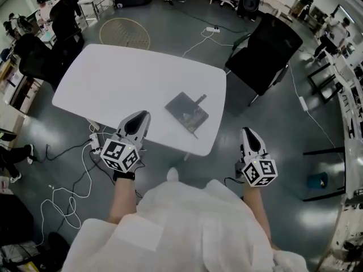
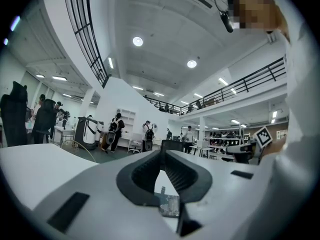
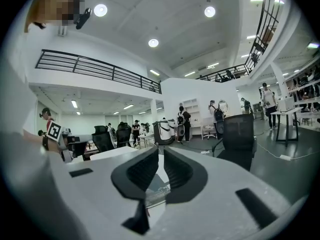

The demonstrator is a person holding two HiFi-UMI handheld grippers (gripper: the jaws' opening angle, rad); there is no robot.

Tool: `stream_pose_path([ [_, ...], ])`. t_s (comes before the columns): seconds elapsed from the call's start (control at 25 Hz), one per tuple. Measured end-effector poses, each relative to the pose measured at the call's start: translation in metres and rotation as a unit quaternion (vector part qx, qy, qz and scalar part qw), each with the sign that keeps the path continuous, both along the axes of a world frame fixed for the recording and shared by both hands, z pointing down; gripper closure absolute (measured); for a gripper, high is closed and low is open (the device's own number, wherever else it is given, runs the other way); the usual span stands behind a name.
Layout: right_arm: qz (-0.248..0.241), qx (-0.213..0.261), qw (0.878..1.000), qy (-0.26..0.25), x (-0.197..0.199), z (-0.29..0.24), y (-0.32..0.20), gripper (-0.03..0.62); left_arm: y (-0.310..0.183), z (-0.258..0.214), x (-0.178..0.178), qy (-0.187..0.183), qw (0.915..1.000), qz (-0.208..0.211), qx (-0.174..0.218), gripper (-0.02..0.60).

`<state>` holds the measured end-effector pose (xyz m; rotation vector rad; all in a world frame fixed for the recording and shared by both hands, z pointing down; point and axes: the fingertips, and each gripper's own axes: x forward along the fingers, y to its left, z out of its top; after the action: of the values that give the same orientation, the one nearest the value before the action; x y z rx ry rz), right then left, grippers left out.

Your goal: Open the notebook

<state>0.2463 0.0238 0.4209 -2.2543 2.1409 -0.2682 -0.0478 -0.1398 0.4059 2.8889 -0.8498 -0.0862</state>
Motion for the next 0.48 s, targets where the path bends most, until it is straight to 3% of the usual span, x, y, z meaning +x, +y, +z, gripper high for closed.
stream_pose_path([
  [0.28,-0.015,-0.015,1.000,0.005,0.011,0.017,-0.074,0.536,-0.059,-0.001,-0.001,-0.006,0.9999,-0.011,0.012,0.551],
  [0.48,-0.040,-0.047,0.998,0.008,0.007,0.040,-0.115,0.514,-0.084,0.010,-0.014,-0.001,0.9996,-0.028,0.000,0.551],
])
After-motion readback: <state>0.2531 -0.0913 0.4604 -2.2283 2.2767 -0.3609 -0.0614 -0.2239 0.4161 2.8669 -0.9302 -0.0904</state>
